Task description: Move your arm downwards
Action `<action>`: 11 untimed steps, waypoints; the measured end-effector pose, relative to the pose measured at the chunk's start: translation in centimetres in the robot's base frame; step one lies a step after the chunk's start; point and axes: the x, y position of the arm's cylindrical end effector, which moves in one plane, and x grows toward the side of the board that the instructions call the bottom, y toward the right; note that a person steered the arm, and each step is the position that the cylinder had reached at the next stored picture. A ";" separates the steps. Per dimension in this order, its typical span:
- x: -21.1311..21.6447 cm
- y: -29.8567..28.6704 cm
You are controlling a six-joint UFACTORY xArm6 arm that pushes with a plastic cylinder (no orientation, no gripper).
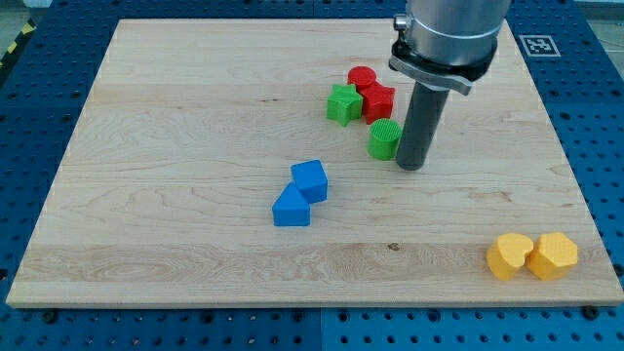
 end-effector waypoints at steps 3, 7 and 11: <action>-3.2 -2.5; 2.0 -2.5; 5.6 -2.7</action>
